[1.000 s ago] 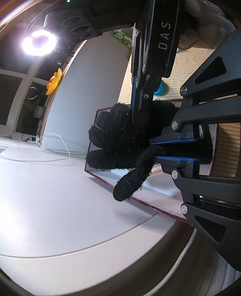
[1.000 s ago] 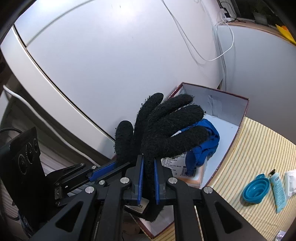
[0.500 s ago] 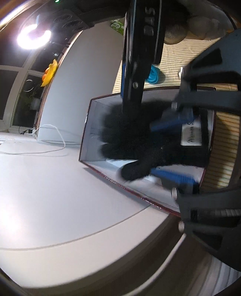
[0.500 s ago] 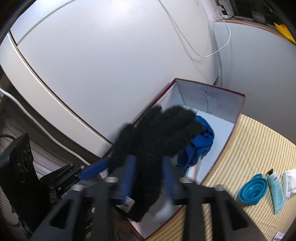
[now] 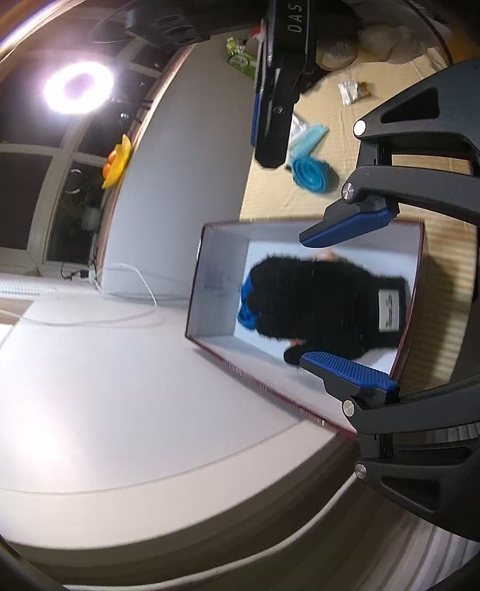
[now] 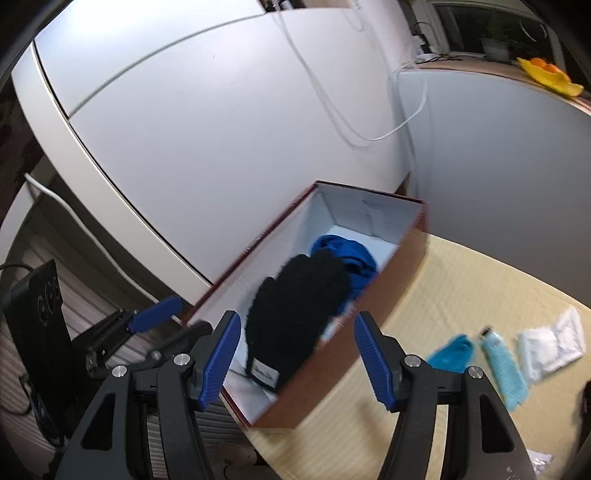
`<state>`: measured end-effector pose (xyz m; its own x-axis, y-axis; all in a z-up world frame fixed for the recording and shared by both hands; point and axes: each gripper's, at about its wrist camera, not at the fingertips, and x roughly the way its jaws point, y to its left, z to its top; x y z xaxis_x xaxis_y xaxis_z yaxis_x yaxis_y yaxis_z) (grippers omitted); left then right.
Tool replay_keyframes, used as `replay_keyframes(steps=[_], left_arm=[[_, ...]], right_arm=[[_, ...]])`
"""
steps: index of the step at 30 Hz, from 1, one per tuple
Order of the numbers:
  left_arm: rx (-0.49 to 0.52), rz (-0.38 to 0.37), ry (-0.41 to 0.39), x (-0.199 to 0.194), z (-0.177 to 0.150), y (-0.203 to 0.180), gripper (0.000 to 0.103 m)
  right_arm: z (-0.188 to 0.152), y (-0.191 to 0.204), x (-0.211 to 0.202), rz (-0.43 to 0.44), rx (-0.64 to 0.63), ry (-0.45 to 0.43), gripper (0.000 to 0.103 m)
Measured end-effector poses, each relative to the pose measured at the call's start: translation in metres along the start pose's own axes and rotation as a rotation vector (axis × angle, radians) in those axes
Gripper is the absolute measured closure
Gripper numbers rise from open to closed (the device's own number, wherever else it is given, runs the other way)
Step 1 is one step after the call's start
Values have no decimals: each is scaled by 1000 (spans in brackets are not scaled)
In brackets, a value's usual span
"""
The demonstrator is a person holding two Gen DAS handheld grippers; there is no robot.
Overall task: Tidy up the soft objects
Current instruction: 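Move the left gripper back over the bed toward the blue funnel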
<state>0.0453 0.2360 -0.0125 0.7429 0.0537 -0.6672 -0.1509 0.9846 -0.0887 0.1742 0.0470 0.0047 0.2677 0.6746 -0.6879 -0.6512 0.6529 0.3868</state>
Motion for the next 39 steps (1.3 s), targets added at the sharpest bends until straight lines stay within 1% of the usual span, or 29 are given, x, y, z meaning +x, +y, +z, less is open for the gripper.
replay_keyframes(steps=[3,7,13,18,23,27,31,34,39], left_arm=[[15,-28,-5,-3,-1,-14,45],[46,-73,-1,-4,-4,-38,45],[84,-146,39,9,-13,-76,45],[116,-207,88,26,-27,-110,45],[152,-214,138,53,-39,-138,45],[191,-175,158,73,-41,-151,45],[237,-141,154,85,-31,-158,45],[291,-120,159,95,-21,-165,45],[313,-121,237,123,-9,-169,45]], right_arm=[[-11,-19,-23,-19,17,-15,43],[-35,-55,-67,-49,58,-49,43],[-72,-114,-129,-153,127,-104,43],[-102,-153,-155,-237,169,-95,43],[-131,-182,-159,-275,225,-57,43],[-150,-195,-142,-282,251,-8,43],[-163,-206,-117,-286,285,60,43],[-167,-216,-101,-264,326,102,43],[-166,-230,-86,-254,393,138,43]])
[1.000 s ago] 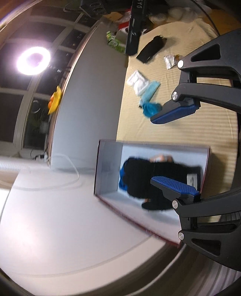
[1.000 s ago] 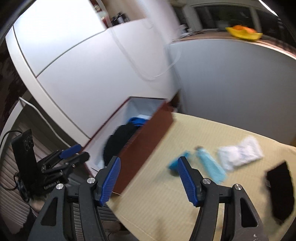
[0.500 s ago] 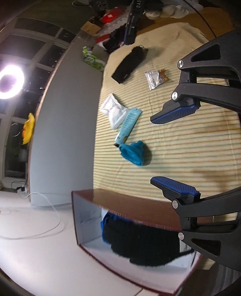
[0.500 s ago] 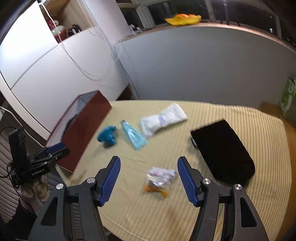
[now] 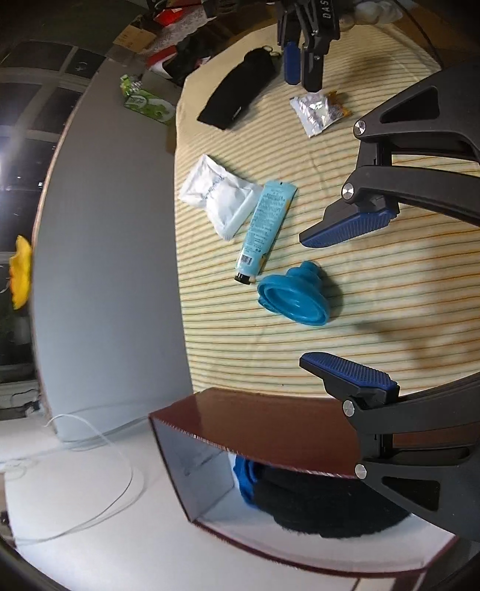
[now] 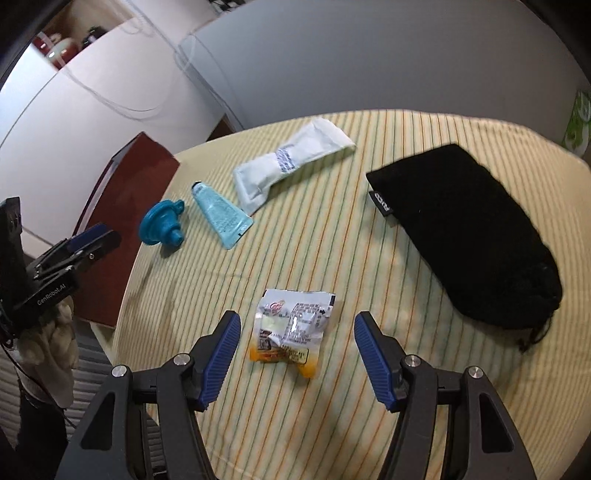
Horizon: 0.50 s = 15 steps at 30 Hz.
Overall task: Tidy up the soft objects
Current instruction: 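Move the left gripper back over the bed toward the blue funnel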
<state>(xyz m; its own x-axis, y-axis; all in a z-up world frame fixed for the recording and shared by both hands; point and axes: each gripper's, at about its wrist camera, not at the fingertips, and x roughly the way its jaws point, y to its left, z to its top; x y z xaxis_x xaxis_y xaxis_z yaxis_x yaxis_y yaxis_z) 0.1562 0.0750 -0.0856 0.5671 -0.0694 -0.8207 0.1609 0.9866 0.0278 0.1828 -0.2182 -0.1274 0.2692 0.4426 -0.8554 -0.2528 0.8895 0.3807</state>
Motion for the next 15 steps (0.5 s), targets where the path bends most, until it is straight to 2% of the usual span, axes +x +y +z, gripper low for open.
replay_keyframes(steps=[4,15], left_arm=[[32,5,31,13,6,-2,45],[44,8,109,45,21,0,45]], right_arm=[[1,0,9,-38,5,23,43],[6,18,29,-107,-42,73,43]])
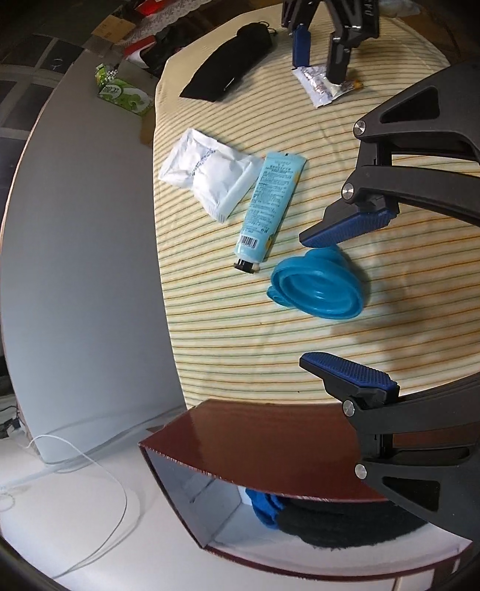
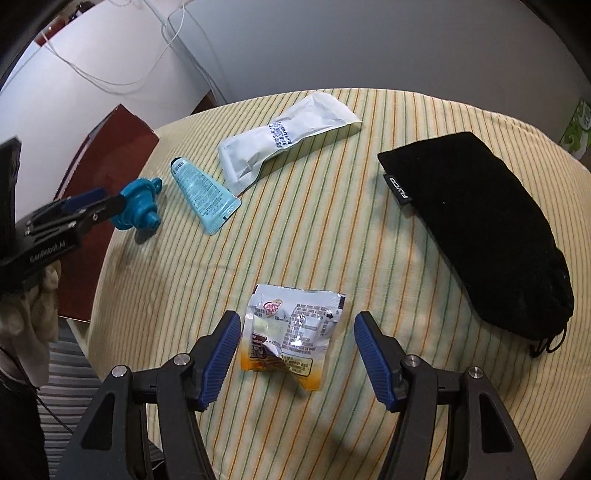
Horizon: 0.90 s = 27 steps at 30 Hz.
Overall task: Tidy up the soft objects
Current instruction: 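Move the left gripper back over the bed toward the blue funnel, then close the left gripper on the blue funnel while the right gripper grasps the creamer packet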
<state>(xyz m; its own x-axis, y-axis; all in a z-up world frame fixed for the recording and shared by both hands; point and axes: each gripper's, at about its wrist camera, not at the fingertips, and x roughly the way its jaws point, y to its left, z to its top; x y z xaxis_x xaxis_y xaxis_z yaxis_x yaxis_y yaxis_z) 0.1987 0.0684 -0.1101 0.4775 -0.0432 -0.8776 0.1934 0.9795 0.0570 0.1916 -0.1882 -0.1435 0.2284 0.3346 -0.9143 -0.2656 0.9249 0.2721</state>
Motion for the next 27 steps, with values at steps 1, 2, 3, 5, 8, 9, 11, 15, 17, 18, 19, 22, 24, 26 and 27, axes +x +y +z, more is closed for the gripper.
replay_keyframes(steps=[1,2,3,5,8,9,11,15,17,18,19,22,24,26,27], left_arm=[[-4,-9,11,3,1,1,45],[-9,-14,18,6,1,1,45],[-13,-16,24,9,1,1,45],[-8,-17,29,12,1,1,45],[5,-26,31,14,-1,-1,45],[8,-28,28,14,-1,-2,47],[11,-30,33,15,-1,-3,57],[21,-46,35,20,3,-7,69],[28,-57,37,19,3,-10,78],[34,-64,37,19,3,-12,84],[40,-64,36,19,3,-14,85],[51,-59,24,17,2,-18,90],[42,-84,29,18,2,-17,93],[32,-85,28,17,1,-16,93],[28,-87,26,16,0,-14,93]], right_arm=[[1,2,1,-1,-7,5,43],[2,3,2,-3,-10,9,43],[3,5,3,-8,-13,11,43],[3,6,4,-20,-23,18,43],[5,8,5,-29,-36,30,43],[6,9,6,-31,-37,33,43],[8,13,9,-42,-45,38,43],[8,27,14,-99,-99,51,43],[7,35,17,-144,-141,56,47],[6,39,17,-166,-160,57,48],[6,41,18,-178,-176,58,48],[5,45,18,-195,-199,61,61],[4,45,17,-195,-208,67,70],[4,46,15,-195,-212,63,74],[4,46,14,-198,-216,58,77]])
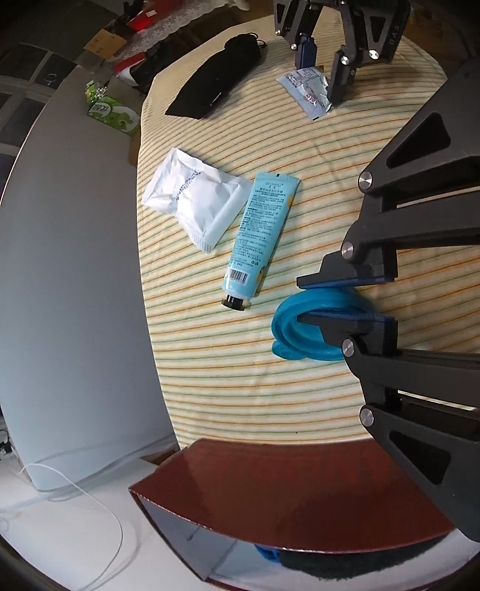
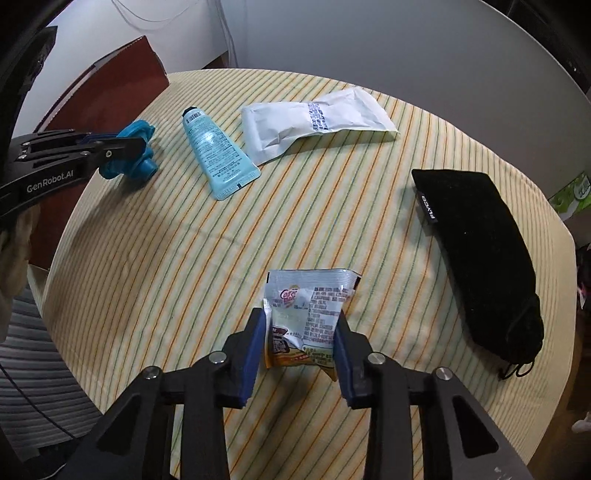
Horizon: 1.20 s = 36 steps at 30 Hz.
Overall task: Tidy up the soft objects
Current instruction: 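Close the left gripper on the blue funnel while the right gripper grasps the creamer packet, then carry the funnel and packet into the box and open both grippers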
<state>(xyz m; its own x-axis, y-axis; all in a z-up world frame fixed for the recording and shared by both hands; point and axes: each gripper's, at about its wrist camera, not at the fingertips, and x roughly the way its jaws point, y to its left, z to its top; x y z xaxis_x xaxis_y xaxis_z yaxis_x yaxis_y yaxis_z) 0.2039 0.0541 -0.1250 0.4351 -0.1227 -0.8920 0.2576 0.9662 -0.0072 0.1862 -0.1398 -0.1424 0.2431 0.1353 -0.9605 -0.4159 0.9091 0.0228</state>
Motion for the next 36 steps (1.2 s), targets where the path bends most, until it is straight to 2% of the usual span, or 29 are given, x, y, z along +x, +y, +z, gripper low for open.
replay_keyframes(steps=[2,11,17,19,25,28,32,36], left_arm=[[-11,-11,-1,-3,-3,5,94],[-73,-67,-40,-25,-10,14,94],[-101,-122,-95,-61,-17,26,94],[-95,-119,-129,-78,-16,30,94],[-110,-99,-238,-131,-8,55,94],[-140,-48,-284,-148,-2,78,94],[-215,-7,-313,-157,3,113,94],[-277,49,-329,-157,5,146,94]], right_arm=[[0,-1,-3,-2,1,-9,81],[-8,-11,-12,41,49,-44,83],[-10,-18,-48,72,53,-114,83],[-3,-15,-64,91,42,-152,83],[42,13,-110,147,-15,-288,83],[75,35,-124,189,-46,-350,83],[116,67,-136,256,-81,-401,83],[153,105,-138,283,-127,-426,83]])
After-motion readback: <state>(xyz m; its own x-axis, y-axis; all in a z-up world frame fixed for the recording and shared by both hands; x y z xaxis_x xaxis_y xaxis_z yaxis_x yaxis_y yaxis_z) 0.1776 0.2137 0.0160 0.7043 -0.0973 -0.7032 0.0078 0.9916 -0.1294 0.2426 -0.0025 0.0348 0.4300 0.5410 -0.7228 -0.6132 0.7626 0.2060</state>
